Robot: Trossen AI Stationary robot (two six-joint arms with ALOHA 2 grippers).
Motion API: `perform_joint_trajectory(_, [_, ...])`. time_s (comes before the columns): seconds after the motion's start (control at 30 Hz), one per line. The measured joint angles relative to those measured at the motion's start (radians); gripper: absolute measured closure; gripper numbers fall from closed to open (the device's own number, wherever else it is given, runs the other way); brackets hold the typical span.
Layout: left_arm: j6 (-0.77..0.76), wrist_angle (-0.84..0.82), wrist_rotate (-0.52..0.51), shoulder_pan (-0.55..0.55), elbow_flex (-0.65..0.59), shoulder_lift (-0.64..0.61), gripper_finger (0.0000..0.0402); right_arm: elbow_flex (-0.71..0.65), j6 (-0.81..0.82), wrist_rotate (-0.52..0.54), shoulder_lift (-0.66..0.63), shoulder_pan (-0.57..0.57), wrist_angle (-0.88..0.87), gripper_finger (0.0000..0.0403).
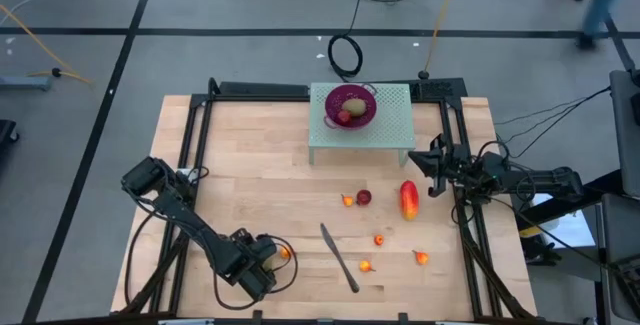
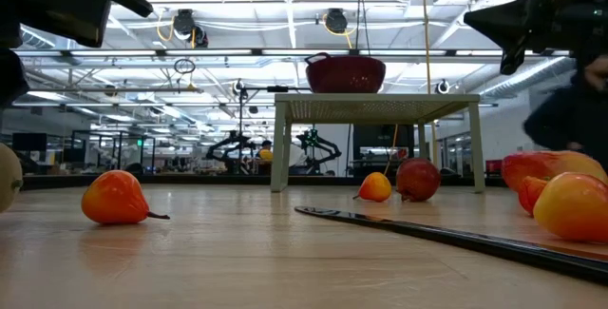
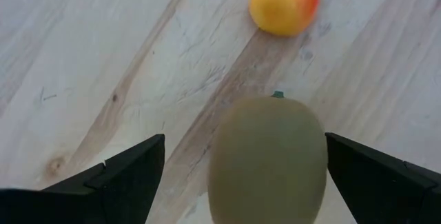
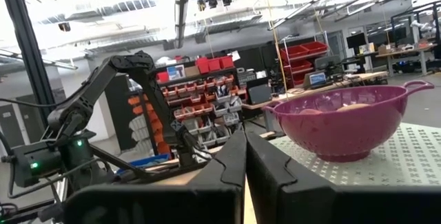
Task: Pick & Place Fruit
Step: Put the brown kiwi into the violet strainer bowl on the shelf
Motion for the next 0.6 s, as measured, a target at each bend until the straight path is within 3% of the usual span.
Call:
perform_joint_trajectory(0.43, [0.019,-0.001,0.047,0.0,0.0,0.0,0.0013,0.0,0.0,0.0,0.0,0.0,0.002,0.0403])
perform_joint_trajectory(0.6, [0.019,-0.001,0.044,0.0,0.0,0.0,0.0062,0.0,0.0,0.0,0.0,0.0,0.002,0.0403])
